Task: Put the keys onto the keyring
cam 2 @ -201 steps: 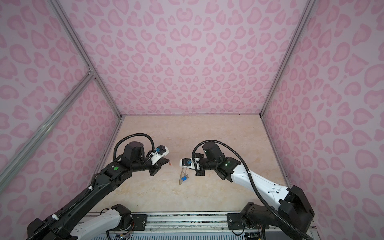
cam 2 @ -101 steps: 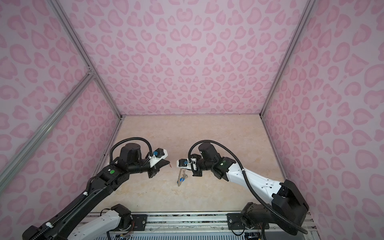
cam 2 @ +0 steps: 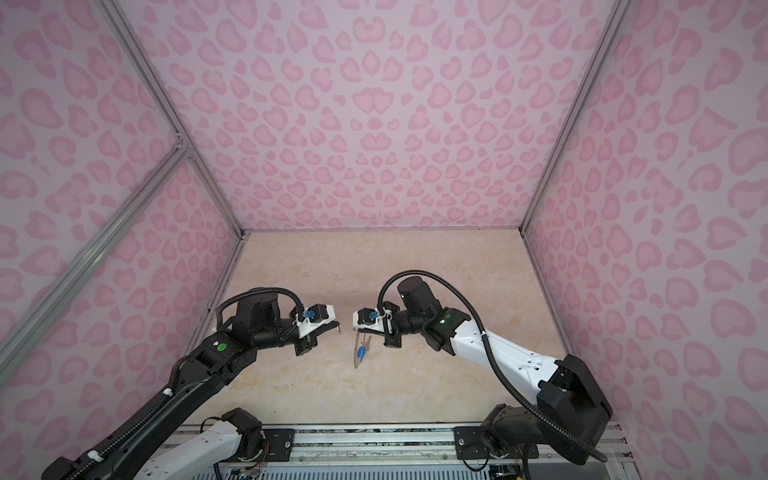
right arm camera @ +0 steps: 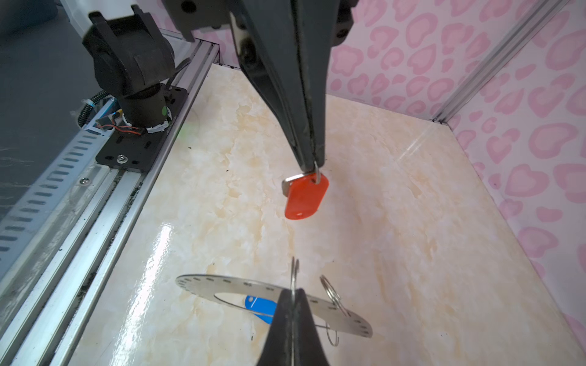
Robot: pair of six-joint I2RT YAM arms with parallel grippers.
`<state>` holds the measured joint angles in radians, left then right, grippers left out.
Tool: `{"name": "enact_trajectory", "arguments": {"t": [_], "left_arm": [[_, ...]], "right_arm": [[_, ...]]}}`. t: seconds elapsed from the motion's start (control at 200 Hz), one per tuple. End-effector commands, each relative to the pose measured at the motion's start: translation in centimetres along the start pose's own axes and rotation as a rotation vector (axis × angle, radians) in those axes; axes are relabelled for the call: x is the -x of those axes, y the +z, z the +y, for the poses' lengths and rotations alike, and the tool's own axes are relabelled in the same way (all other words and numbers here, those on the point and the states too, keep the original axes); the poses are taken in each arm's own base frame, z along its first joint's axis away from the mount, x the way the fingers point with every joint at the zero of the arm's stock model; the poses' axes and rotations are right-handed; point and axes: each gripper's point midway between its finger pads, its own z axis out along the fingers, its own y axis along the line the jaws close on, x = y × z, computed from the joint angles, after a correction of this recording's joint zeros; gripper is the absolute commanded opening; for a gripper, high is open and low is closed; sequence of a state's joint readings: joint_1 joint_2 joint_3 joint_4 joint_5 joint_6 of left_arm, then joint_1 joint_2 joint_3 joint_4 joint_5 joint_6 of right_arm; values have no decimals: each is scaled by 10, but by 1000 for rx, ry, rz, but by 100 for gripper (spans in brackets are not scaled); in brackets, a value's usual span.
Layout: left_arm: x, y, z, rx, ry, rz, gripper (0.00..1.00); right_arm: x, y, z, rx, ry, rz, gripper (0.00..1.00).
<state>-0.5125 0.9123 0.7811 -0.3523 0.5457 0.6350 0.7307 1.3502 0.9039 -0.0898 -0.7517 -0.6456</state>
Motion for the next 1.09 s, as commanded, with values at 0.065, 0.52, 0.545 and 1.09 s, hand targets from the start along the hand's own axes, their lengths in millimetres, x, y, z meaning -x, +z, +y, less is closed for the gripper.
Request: {"name": "enact_trajectory", "arguments": {"t": [0.065,0.52,0.545,1.09], "left_arm": [[10,4,-2,-14,102,-43,3],[12,14,-7,-38,169,-46,3],[12,15,-7,-38,170,-45,3],[8,16,-9,-36,157,-39,3]], "right_arm": [[12,0,2,59,39,-58,0],[10,2,2,93,67,-41,0],[9,2,2,96,68,-38,0],[-9,-4,-16,-238,-327,32,0]]}}
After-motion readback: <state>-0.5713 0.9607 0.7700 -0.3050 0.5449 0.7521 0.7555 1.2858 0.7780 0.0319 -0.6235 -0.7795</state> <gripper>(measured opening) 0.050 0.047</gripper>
